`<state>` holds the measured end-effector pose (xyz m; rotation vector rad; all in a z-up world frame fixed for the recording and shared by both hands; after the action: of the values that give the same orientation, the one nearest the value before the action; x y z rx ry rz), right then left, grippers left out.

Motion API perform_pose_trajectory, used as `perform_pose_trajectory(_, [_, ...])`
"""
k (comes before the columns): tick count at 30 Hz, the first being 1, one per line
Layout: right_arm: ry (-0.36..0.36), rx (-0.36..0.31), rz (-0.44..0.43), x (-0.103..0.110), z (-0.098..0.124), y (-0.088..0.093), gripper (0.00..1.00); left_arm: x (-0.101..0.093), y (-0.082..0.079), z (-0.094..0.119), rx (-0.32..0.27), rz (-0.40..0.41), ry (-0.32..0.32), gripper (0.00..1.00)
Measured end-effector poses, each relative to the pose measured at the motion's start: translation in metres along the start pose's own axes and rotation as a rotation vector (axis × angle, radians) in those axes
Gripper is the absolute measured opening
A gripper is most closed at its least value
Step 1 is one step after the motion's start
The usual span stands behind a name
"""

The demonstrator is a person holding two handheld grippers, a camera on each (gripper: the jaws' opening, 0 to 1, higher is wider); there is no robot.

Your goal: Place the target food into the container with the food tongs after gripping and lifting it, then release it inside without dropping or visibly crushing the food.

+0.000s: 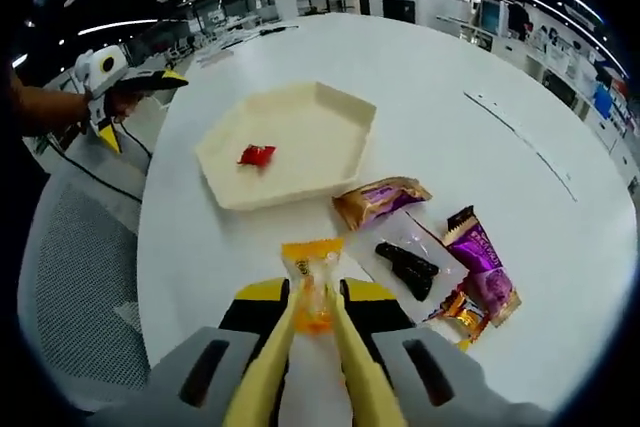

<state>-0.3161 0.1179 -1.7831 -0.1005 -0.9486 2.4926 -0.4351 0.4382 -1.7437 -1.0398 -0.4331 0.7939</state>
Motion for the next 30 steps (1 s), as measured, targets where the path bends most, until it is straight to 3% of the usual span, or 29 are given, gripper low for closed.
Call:
perform_pose_trajectory(13, [0.091,-0.056,-0.040,-0.019,0.027,-0.003,0.19,-0.001,0.000,0.000,-0.004,-0.002,0.005,0.89])
perform_pose_trajectory(15, [0.127,-0.067,-0.031,-0.022,0.033,-0.006,0.18,-0.001,0.000,0.000,-0.005,-0.002,0.004,0.89])
perform_pose_trajectory(30, [0.206,-0.141,-0.023,-0.031,0.057,-0.036,0.16,0.000,-0.002,0.001,-0.014,-0.003,-0.001,0.89])
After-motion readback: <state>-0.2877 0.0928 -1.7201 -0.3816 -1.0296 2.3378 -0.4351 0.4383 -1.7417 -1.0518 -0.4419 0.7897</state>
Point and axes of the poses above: the point that each gripper's makers call its tool centre point, and the gripper's own axes: z roughly backward along the fingers, x roughly to its left, y roughly out of its underside, the point moved 5 cm from there along z, roughly backward along the fingers, and after that the axes turned 3 degrees about z, right-handed, at the moved point
